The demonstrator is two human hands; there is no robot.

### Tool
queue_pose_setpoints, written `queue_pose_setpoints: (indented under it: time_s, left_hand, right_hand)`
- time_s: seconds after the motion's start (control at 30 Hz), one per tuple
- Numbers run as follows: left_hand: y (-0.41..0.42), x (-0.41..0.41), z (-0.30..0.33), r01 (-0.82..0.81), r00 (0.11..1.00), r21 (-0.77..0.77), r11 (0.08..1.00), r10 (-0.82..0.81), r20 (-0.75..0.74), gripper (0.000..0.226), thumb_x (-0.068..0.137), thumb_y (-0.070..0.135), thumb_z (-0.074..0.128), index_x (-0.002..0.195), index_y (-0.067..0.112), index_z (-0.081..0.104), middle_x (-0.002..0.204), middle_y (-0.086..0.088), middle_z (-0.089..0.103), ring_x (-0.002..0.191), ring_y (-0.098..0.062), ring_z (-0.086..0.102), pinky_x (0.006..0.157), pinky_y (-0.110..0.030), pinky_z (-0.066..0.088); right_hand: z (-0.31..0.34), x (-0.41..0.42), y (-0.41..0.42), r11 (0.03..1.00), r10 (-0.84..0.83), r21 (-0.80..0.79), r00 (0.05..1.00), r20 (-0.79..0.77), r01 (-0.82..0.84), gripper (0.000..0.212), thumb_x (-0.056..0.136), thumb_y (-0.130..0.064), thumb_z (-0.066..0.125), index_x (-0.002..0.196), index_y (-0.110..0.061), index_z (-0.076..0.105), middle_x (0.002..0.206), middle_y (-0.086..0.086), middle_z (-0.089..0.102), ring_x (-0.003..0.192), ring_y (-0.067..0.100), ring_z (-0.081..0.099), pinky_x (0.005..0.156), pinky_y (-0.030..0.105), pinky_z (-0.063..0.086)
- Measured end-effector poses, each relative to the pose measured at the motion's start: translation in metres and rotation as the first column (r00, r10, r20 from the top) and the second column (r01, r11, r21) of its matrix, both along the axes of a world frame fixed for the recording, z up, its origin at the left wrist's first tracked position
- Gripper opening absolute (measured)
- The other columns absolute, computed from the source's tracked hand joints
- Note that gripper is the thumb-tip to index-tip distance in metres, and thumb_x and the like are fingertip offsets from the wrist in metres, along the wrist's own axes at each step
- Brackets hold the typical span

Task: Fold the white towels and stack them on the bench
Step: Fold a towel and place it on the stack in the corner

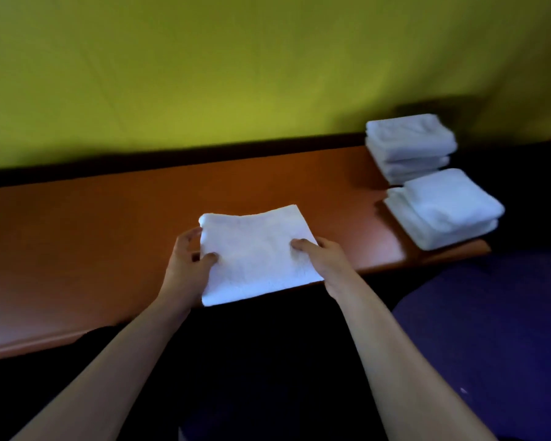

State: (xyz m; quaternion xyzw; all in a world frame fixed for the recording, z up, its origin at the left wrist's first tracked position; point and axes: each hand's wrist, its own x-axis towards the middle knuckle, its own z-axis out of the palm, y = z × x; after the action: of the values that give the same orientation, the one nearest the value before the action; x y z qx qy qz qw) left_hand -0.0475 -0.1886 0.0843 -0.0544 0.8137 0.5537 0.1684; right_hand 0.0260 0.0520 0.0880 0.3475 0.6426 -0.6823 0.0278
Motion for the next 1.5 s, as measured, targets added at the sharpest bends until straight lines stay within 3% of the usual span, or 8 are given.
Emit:
queue_pose_setpoints:
  time_s: [0.13, 0.23, 0.47, 0.67, 0.83, 0.97, 1.07, 1.5]
  left_hand:
    - [0.070, 0.007, 0.005, 0.130, 0.992, 0.052, 0.990, -0.130, -0.002, 0.052, 0.096, 0.017, 0.063, 0.135, 0.041, 0.037, 0.145, -0.005, 0.048, 0.118, -0.032, 0.058, 0.091, -0.051, 0.057]
    - [0.121, 0.018, 0.010, 0.227, 0.973, 0.064, 0.972, -0.223, -0.064, 0.055, 0.096, 0.017, 0.063, 0.123, 0.057, 0.037, 0.144, -0.006, 0.050, 0.117, -0.034, 0.059, 0.091, -0.054, 0.056]
    - [0.227, 0.033, 0.022, 0.424, 0.892, 0.087, 0.902, -0.399, -0.211, 0.050, 0.100, 0.019, 0.056, 0.138, 0.050, 0.044, 0.140, 0.016, 0.039, 0.117, -0.018, 0.050, 0.093, -0.038, 0.052]
    - [0.310, 0.032, 0.031, 0.517, 0.842, 0.185, 0.836, -0.457, -0.289, 0.054, 0.092, 0.001, 0.063, 0.130, 0.039, 0.053, 0.112, 0.008, 0.061, 0.084, -0.011, 0.068, 0.080, -0.047, 0.060]
    - [0.385, 0.016, 0.035, 0.579, 0.797, 0.198, 0.791, -0.498, -0.341, 0.058, 0.088, 0.003, 0.069, 0.133, 0.034, 0.048, 0.111, 0.003, 0.060, 0.078, -0.004, 0.067, 0.063, -0.030, 0.058]
    - [0.424, 0.002, 0.011, 0.661, 0.691, -0.133, 0.738, -0.669, -0.273, 0.068, 0.090, 0.040, 0.069, 0.148, 0.039, 0.034, 0.141, -0.004, 0.052, 0.113, -0.018, 0.064, 0.097, -0.044, 0.053]
    - [0.434, 0.004, -0.018, 0.654, 0.636, -0.404, 0.640, -0.754, -0.165, 0.064, 0.095, 0.051, 0.054, 0.153, 0.042, 0.026, 0.148, -0.016, 0.042, 0.127, -0.036, 0.051, 0.112, -0.048, 0.036]
    - [0.390, 0.019, 0.003, 0.525, 0.490, -0.663, 0.533, -0.827, -0.277, 0.057, 0.099, 0.046, 0.045, 0.151, 0.046, 0.023, 0.155, -0.003, 0.032, 0.138, -0.032, 0.036, 0.112, -0.053, 0.034]
  right_hand:
    - [0.005, 0.031, 0.061, 0.991, -0.120, 0.052, 0.992, -0.035, 0.122, 0.014, 0.084, -0.022, 0.077, 0.093, -0.012, 0.073, 0.094, 0.009, 0.077, 0.082, 0.026, 0.075, 0.075, 0.037, 0.061]
    - [0.006, 0.052, 0.106, 0.975, -0.201, 0.087, 0.978, -0.063, 0.206, 0.010, 0.084, -0.021, 0.078, 0.086, -0.013, 0.073, 0.091, 0.007, 0.077, 0.081, 0.023, 0.074, 0.077, 0.037, 0.060]
    - [0.019, 0.081, 0.214, 0.917, -0.287, 0.236, 0.943, -0.167, 0.321, 0.012, 0.083, -0.020, 0.079, 0.093, -0.016, 0.072, 0.080, -0.011, 0.070, 0.060, -0.010, 0.064, 0.056, 0.008, 0.048]
    - [0.050, 0.073, 0.313, 0.841, -0.286, 0.402, 0.928, -0.241, 0.363, 0.025, 0.073, -0.029, 0.086, 0.093, -0.015, 0.077, 0.089, 0.002, 0.078, 0.082, 0.016, 0.073, 0.081, 0.042, 0.059]
    - [0.070, 0.058, 0.388, 0.767, -0.281, 0.504, 0.914, -0.292, 0.397, 0.032, 0.073, -0.032, 0.086, 0.100, -0.018, 0.076, 0.091, -0.002, 0.077, 0.085, 0.014, 0.075, 0.075, 0.031, 0.061]
    - [0.051, 0.046, 0.421, 0.459, -0.349, 0.857, 0.934, -0.070, 0.235, 0.051, 0.079, -0.055, 0.071, 0.121, -0.026, 0.065, 0.121, 0.006, 0.064, 0.114, 0.027, 0.060, 0.096, 0.042, 0.049]
    - [0.014, 0.044, 0.400, 0.273, -0.271, 0.953, 0.961, -0.056, 0.132, 0.039, 0.091, -0.048, 0.059, 0.123, -0.026, 0.064, 0.128, 0.011, 0.057, 0.117, 0.036, 0.052, 0.098, 0.046, 0.038]
    - [-0.008, 0.048, 0.345, 0.241, -0.086, 0.965, 0.992, -0.088, 0.107, 0.042, 0.095, -0.044, 0.050, 0.126, -0.020, 0.066, 0.127, 0.007, 0.064, 0.117, 0.032, 0.057, 0.099, 0.048, 0.042]
